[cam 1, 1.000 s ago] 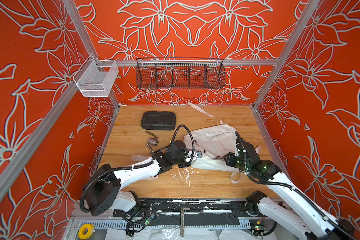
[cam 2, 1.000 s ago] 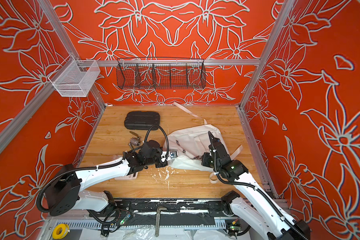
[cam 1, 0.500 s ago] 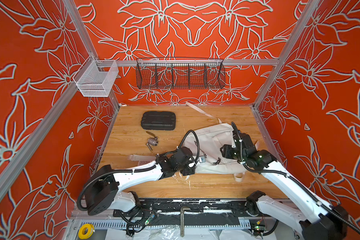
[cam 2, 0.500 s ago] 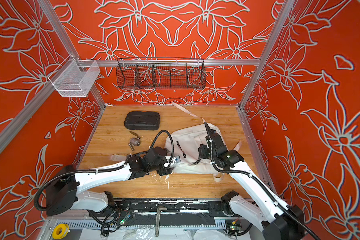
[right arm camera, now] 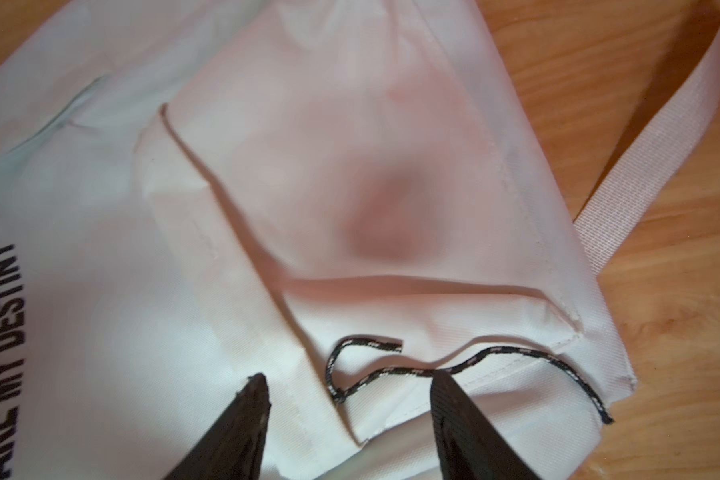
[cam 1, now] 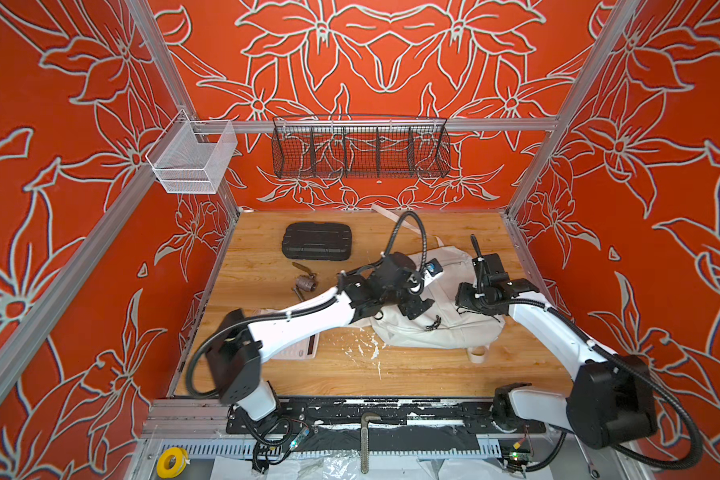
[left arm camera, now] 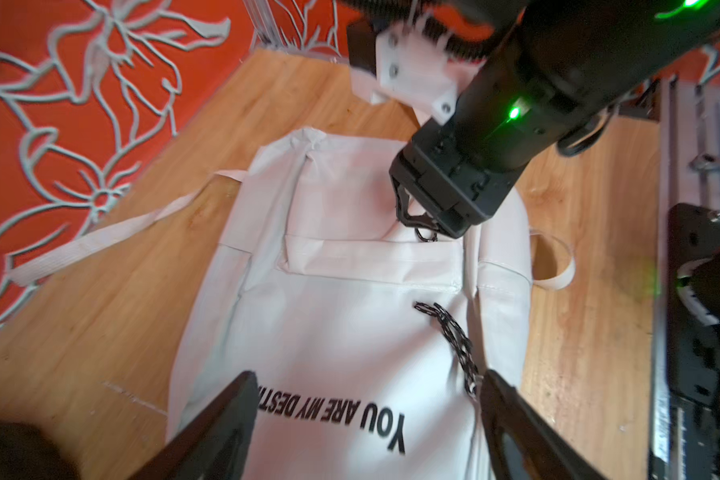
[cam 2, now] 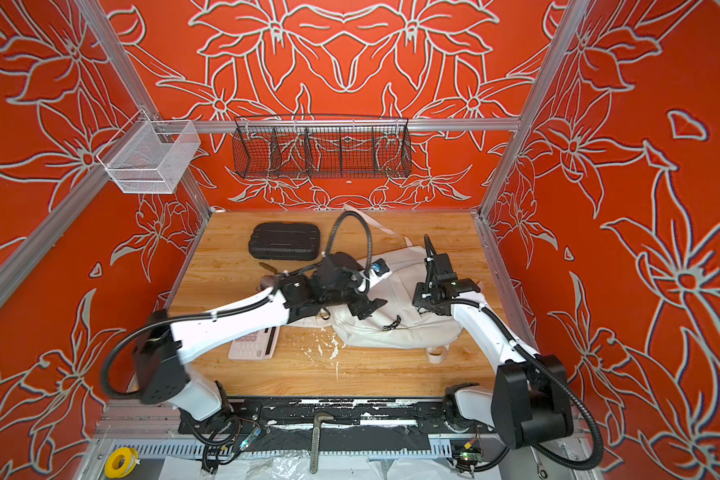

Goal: Pack the student bag

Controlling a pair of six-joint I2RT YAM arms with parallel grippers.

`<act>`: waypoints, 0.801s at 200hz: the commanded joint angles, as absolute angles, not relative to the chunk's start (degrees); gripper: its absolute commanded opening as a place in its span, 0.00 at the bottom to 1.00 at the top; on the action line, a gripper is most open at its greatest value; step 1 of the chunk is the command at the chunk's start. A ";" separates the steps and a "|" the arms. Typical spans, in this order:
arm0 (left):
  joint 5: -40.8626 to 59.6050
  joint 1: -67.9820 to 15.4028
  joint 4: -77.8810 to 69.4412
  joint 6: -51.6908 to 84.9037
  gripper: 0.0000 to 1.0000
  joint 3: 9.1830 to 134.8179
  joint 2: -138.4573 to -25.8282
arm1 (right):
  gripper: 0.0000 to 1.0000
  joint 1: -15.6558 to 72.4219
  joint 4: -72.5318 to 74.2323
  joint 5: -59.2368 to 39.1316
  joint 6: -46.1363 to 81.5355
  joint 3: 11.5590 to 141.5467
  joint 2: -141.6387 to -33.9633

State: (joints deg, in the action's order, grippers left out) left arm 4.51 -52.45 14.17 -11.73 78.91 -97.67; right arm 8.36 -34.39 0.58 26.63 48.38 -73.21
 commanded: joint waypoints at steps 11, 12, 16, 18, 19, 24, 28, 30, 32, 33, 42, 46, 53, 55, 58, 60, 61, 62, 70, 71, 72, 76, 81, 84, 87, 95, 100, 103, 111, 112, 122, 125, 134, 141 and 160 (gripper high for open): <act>11.20 -51.96 24.86 -1.40 0.79 83.56 -108.42 | 0.63 3.69 -33.35 -3.27 23.59 49.50 -75.82; 11.40 -51.91 25.00 -1.32 0.79 83.62 -108.66 | 0.63 3.47 -33.38 -3.44 23.53 49.62 -76.01; 11.90 -51.83 25.38 -0.92 0.79 83.83 -109.32 | 0.63 2.94 -33.77 -4.03 22.99 49.99 -76.72; 12.01 -51.80 25.50 -0.71 0.79 83.84 -109.57 | 0.63 2.56 -33.86 -4.22 22.78 50.22 -77.12; 11.98 -51.79 25.58 -0.66 0.79 83.85 -109.81 | 0.63 2.42 -33.98 -4.35 22.64 50.34 -77.36; 12.12 -51.68 26.13 -0.18 0.78 83.99 -110.71 | 0.62 1.71 -34.72 -4.85 22.14 50.86 -78.35; 12.15 -51.60 26.78 -0.09 0.78 84.10 -111.37 | 0.61 1.20 -35.07 -5.14 21.85 51.24 -79.18; 12.09 -51.64 27.15 -0.09 0.78 84.24 -111.71 | 0.61 0.94 -35.35 -5.48 21.70 51.44 -79.54; 11.86 -51.60 27.33 -0.02 0.78 84.28 -112.13 | 0.61 0.74 -35.56 -5.81 21.60 51.53 -79.89; 11.68 -51.60 27.55 -0.01 0.78 84.37 -112.31 | 0.61 0.55 -35.66 -6.07 21.52 51.61 -80.02; 9.13 -51.44 29.44 0.26 0.78 84.65 -114.05 | 0.59 -0.23 -36.18 -7.71 21.03 51.94 -81.77; 7.90 -51.27 30.34 0.33 0.78 84.79 -114.81 | 0.57 -0.34 -36.36 -8.27 20.99 52.01 -82.25; 6.03 -50.60 31.90 0.87 0.78 85.09 -115.98 | 0.55 -0.51 -36.68 -9.25 21.01 51.95 -82.86; 5.68 -50.38 32.32 1.10 0.78 85.19 -116.23 | 0.55 -0.41 -36.72 -9.50 21.05 51.88 -82.99; 5.29 -49.83 32.88 1.42 0.78 85.26 -116.53 | 0.54 -0.44 -36.74 -9.93 21.12 51.62 -83.10; 5.10 -49.44 33.18 1.72 0.78 85.30 -116.71 | 0.53 -0.48 -36.74 -10.11 21.21 51.49 -83.11; 5.01 -49.24 33.33 1.83 0.78 85.23 -116.80 | 0.53 -0.46 -36.74 -10.15 21.24 51.41 -83.08; 4.97 -49.05 33.45 1.97 0.78 85.20 -116.85 | 0.53 -0.41 -36.78 -10.17 21.34 51.32 -83.11; 4.30 -47.24 34.07 3.22 0.78 84.87 -117.12 | 0.50 -0.35 -37.14 -10.28 21.75 50.68 -83.00; 4.26 -47.04 34.08 3.37 0.78 84.80 -117.14 | 0.50 -0.35 -37.16 -10.28 21.77 50.57 -82.94; 4.20 -46.72 34.14 3.53 0.78 84.76 -117.15 | 0.50 -0.40 -37.26 -10.28 21.83 50.51 -82.91; 3.99 -45.76 34.20 3.95 0.78 84.53 -117.14 | 0.49 -0.38 -37.35 -10.24 21.95 50.06 -82.57; 3.84 -44.62 34.15 4.27 0.78 84.16 -117.00 | 0.48 -0.36 -37.43 -10.12 22.21 49.22 -81.96; 3.68 -44.01 34.04 4.42 0.78 83.92 -116.89 | 0.48 -0.34 -37.40 -10.03 22.52 48.69 -81.63; 3.41 -43.43 33.94 4.47 0.78 83.69 -116.78 | 0.47 -0.35 -37.39 -10.07 22.83 48.12 -81.09; 2.72 -41.93 33.77 4.28 0.78 83.45 -116.66 | 0.45 -0.38 -37.18 -10.67 23.70 46.52 -79.72; 2.32 -41.06 33.79 3.87 0.79 83.48 -116.78 | 0.44 -0.28 -37.18 -11.27 24.35 45.31 -78.68; 2.01 -40.64 33.90 3.60 0.79 83.61 -116.85 | 0.43 -0.27 -37.24 -11.64 24.79 44.76 -78.09; 1.50 -39.60 34.13 2.58 0.79 84.23 -117.27 | 0.40 -0.10 -37.44 -12.84 26.08 42.86 -76.56; 1.54 -39.44 34.12 2.39 0.79 84.30 -117.30 | 0.40 -0.09 -37.49 -12.97 26.22 42.61 -76.29; 1.28 -38.63 33.78 0.28 0.80 85.12 -117.97 | 0.38 0.69 -37.83 -13.93 28.08 40.01 -73.78; 0.77 -38.52 33.63 -0.34 0.80 85.35 -118.30 | 0.38 1.04 -38.02 -14.11 28.67 39.20 -72.98; -0.34 -38.13 33.85 -2.44 0.80 86.96 -119.47 | 0.37 2.16 -38.27 -14.81 30.65 36.97 -70.34; -0.87 -37.63 34.86 -3.79 0.81 89.01 -120.78 | 0.36 2.81 -38.69 -15.65 32.34 35.20 -68.24; -1.23 -36.30 37.33 -6.56 0.81 94.95 -124.42 | 0.34 4.27 -39.99 -17.61 36.09 31.03 -61.62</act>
State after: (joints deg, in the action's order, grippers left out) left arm 0.91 -37.06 32.18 -1.58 89.58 -119.55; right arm 2.46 -35.77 -13.93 29.19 35.51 -67.92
